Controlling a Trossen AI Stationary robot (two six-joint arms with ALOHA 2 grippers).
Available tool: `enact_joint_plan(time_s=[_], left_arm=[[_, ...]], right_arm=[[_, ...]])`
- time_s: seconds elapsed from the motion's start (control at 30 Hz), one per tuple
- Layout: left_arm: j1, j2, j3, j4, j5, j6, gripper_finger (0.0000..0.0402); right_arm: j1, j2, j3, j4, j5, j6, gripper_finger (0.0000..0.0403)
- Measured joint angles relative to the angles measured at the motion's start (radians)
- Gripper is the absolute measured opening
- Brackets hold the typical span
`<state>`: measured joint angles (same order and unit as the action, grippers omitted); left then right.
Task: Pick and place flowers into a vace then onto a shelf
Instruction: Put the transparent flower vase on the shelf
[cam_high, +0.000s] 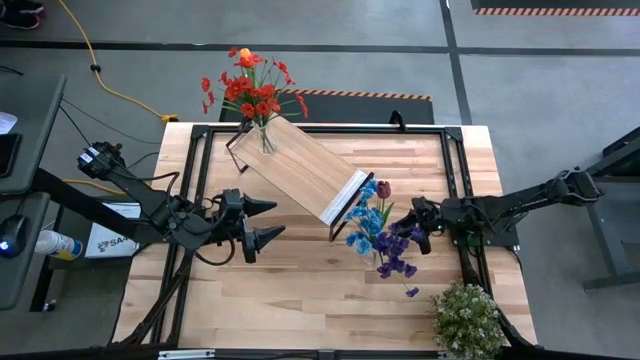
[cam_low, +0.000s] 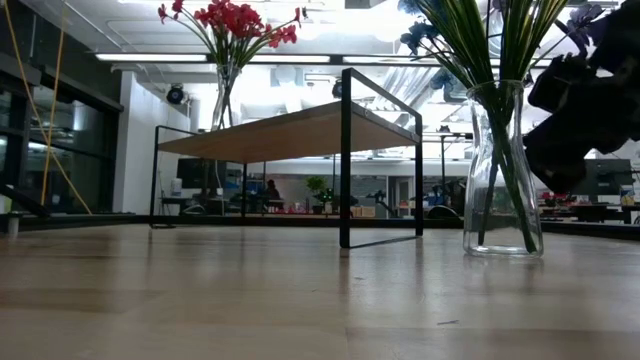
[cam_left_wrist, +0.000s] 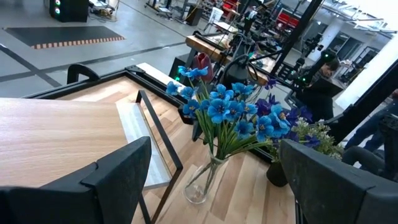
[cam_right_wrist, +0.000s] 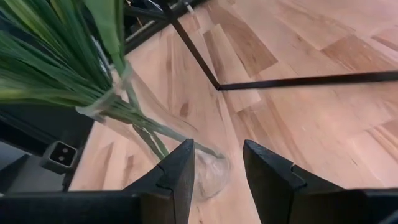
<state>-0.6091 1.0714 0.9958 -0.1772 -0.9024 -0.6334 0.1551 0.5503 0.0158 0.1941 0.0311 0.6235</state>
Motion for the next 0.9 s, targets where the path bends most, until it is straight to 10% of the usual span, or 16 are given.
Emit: enact_joint_plan(time_s=[0.43,0.9], left_arm=[[0.000,0.000,0.000,-0.005,-0.001,0.000,0.0386],[0.000,0.000,0.000,-0.003,-0.006,-0.018,0.0386]], right_arm=[[0.001,0.000,0.000,-0.020,0.020,-0.103,0.0134],[0.002,0.030,0.001,0.015,0.020,-0.266,0.0241]])
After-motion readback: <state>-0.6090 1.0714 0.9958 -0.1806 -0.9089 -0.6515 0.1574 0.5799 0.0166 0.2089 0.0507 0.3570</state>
